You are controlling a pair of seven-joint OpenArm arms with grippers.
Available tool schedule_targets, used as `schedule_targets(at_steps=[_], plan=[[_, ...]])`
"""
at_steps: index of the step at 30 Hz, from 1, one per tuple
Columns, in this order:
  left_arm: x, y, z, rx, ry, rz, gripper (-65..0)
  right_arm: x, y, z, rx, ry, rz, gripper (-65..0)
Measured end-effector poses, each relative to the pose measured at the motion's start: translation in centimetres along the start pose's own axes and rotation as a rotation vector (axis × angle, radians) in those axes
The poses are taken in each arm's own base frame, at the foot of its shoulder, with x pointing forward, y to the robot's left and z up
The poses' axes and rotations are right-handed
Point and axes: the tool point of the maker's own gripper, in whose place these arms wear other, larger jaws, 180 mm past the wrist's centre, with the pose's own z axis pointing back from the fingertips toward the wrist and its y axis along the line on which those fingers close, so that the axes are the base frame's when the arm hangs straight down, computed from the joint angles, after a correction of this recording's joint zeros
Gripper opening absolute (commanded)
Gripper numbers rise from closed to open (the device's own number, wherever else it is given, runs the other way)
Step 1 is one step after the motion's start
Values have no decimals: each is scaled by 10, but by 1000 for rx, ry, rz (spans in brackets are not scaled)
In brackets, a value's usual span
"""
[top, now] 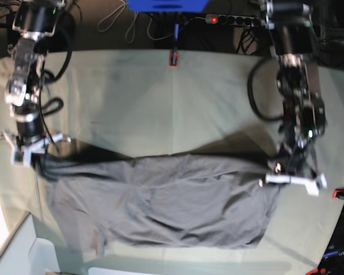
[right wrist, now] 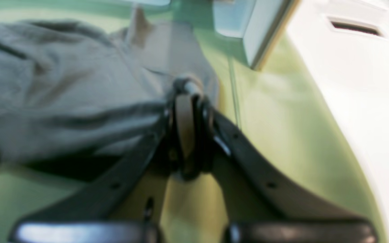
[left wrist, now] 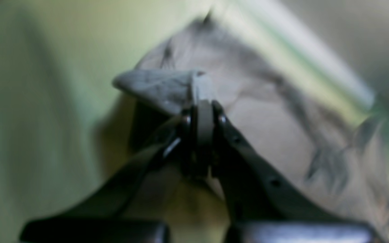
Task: Layout the t-shirt on the table in an organized manner, then fold the t-shirt properly
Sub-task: 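Lift the t-shirt with both grippers and lay it flat on the table, then grasp the t-shirt corner near the right gripper with the right gripper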
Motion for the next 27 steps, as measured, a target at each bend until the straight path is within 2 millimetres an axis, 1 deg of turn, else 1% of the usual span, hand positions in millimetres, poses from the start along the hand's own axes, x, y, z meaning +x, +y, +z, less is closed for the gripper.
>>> schedule_targets(at_steps=[1,3,5,7,9,10,11,13,14,15,16,18,20,23,24,26,27], plan=[[-9,17,5,38,12,6,-649,-12,-2,9,-9,22,-4,-650],[-23,45,13,97,38,15,-649,-34,-4,27,-16,61,-6,-650],[-35,68,21,146,61,28,-649,-54,-3,45,-10,104,0,-650],[-39,87,27,187,66,45,-649,-69,-2,62,-4,127,5,-650],[-34,98,31,212,52,58,-649,-80,-1,73,3,142,8,-650],[-32,102,32,220,44,64,-649,-87,1,77,7,157,5,-650],[-31,104,32,225,40,67,-649,-97,4,80,15,187,1,-636],[-32,106,33,229,43,68,-649,-113,11,87,49,230,-17,-584],[-34,107,34,231,46,67,-649,-119,14,90,69,245,-24,-547],[-35,107,34,232,49,66,-649,-122,14,92,82,256,-29,-512],[-37,110,36,236,53,63,-649,-124,10,95,78,263,-30,-480],[-44,114,40,243,67,60,-649,-125,-1,103,67,263,-31,-418],[-49,117,43,250,78,59,-649,-119,-11,109,56,258,-22,-384],[-52,119,44,256,87,57,-649,-95,-38,114,-20,194,-12,-374],[-51,119,44,255,84,57,-649,-85,-41,113,-35,169,-9,-374],[-50,118,43,252,81,58,-649,-65,-38,108,-30,114,3,-372],[-50,118,43,253,81,58,-649,-57,-35,100,-26,93,1,-371]])
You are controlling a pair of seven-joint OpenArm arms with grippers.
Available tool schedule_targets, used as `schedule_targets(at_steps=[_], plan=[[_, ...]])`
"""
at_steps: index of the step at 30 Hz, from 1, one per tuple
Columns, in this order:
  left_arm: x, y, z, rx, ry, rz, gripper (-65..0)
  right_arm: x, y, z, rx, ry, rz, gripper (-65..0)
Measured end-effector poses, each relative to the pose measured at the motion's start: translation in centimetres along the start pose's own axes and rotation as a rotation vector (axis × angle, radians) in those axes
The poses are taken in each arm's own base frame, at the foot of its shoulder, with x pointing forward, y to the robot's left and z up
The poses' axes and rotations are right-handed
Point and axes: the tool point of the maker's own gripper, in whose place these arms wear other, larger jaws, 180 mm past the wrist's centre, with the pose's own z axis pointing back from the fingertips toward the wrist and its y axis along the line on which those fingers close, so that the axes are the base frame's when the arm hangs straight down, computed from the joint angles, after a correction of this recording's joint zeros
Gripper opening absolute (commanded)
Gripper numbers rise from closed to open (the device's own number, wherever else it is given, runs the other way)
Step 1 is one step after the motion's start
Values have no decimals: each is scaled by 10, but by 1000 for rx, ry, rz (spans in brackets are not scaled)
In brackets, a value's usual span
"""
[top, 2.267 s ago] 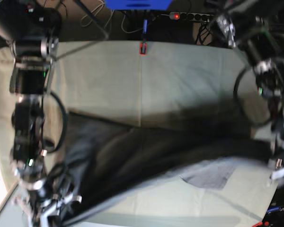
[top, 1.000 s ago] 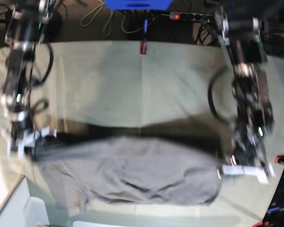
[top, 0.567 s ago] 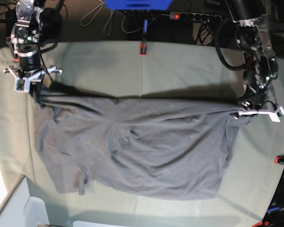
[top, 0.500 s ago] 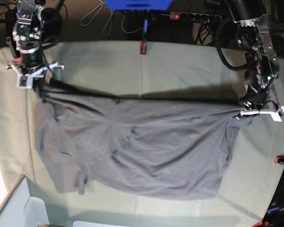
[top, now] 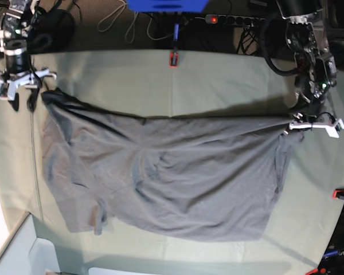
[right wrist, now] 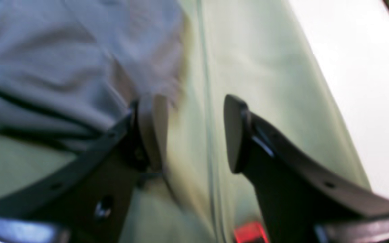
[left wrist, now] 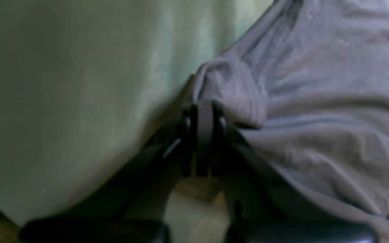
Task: Layout the t-shirt on the table in an organized manner, then fold the t-shirt properly
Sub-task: 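Grasp the t-shirt corner near the right gripper with the right gripper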
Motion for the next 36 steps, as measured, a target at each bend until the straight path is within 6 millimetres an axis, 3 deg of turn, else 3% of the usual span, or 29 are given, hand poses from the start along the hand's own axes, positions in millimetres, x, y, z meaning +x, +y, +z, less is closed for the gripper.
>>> schedule_targets(at_steps=[3,5,13,18,22,30,36], plan=[[-1,1,0,2,1,-1,-649,37,7,-29,6,-96,-18,-373],[0,1,0,1,0,-1,-649,60,23,-54,46,-142,-24,-372],[0,0,0,0,2,0,-649,43,122,-136,328,105,35,-369],[0,0,0,-1,2,0,-649,27,135,-169,357,203,-3,-369],[0,0,0,0,1,0,-649,-5,134,-176,358,319,-30,-369],[1,-1,0,-2,0,1,-649,-20,130,-170,351,327,-51,-386],[2,-2,0,-4,-2,2,-649,-24,130,-165,351,328,-54,-579]])
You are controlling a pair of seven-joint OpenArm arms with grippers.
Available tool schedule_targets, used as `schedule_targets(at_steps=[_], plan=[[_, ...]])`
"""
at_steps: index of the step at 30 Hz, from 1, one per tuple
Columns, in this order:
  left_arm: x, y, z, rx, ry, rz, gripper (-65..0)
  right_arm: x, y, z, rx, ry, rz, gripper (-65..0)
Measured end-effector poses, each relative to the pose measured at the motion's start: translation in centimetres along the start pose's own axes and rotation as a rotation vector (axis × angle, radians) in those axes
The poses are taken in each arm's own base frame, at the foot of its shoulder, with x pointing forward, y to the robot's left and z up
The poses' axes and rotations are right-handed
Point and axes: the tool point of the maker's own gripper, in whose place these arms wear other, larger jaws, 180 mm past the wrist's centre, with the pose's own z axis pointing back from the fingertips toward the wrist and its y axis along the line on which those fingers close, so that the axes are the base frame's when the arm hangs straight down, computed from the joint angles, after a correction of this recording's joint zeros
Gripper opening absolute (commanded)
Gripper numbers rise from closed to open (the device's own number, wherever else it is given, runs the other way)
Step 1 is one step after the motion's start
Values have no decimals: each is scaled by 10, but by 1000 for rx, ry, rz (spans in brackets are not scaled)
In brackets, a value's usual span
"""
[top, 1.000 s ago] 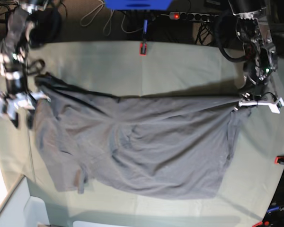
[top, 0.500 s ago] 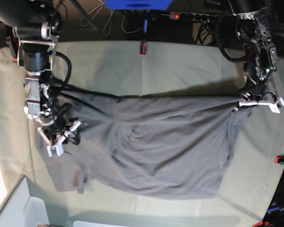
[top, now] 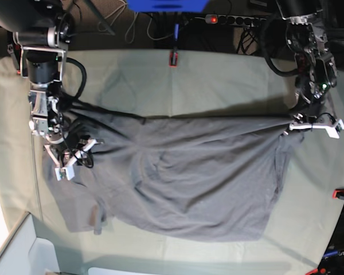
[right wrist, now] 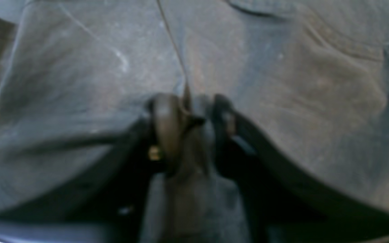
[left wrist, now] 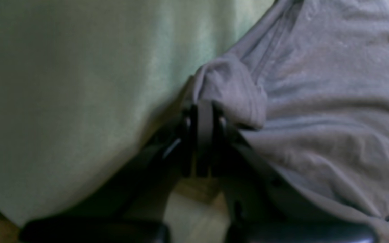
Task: Layout the t-shirt on the table in an organized manner, then fold the t-shirt properly
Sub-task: 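Grasp the t-shirt corner near the right gripper with the right gripper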
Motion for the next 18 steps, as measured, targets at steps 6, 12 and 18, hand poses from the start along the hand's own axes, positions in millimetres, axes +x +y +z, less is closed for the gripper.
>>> schedule_targets(at_steps=[6,12,18], plan=[[1,-1,0,-2,-4,1,-649,-7,16,27,2,-17,86,-650],[2,-2,0,-3,-6,1,-649,24,30,65,-5,-155,157,-650],[3,-2,0,-4,-9,0,-649,15,33,76,-6,-148,168,-650]])
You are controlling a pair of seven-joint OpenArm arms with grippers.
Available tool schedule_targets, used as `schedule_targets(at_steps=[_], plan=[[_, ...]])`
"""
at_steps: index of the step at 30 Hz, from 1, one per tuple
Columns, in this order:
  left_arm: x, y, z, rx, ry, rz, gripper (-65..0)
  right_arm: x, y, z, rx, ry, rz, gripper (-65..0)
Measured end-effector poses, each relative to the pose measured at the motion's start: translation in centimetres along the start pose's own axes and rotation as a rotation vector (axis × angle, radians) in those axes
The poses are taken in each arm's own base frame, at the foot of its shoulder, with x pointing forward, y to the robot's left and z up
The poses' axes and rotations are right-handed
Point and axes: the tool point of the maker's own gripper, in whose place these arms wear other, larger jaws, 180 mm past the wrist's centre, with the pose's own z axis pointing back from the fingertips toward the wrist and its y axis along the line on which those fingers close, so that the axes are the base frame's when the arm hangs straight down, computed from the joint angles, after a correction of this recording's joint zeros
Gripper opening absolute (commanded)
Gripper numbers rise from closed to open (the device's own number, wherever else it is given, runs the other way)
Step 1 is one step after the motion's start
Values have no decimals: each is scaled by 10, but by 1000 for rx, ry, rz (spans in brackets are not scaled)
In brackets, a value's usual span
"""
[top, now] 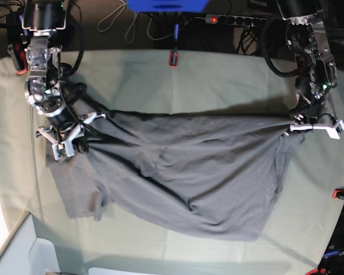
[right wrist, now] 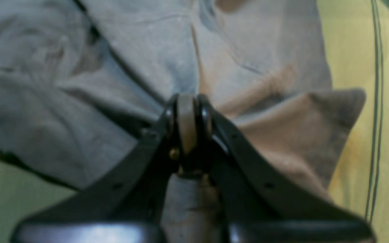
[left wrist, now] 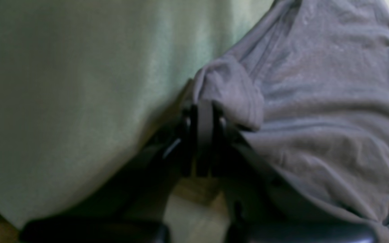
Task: Layout the t-shirt on the table in an organized manner, then fold the t-shirt properly
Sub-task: 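Grasp the t-shirt corner near the right gripper with the right gripper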
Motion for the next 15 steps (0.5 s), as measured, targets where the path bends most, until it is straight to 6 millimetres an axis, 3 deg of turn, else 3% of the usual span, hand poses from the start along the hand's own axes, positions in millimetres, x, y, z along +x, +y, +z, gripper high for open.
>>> schedule_targets(at_steps=[2,4,9,11,15], plan=[[2,-2,-1,-3,-4,2,-649,0,-1,-3,1,-4,-4,-650],[4,-4,-1,-6,-9,4,-649,-8,-2,-7,5,23,-15,-602],[4,-4,-1,-7,-8,4,-649,-18,-2,-9,7,51,-23,-385],[4,-4,-2,-6,-8,4,-649,-17,-2,-9,6,49,-23,-331],[4,-4,-2,-7,-8,4,-649,-17,-2,-9,6,50,-23,-323]])
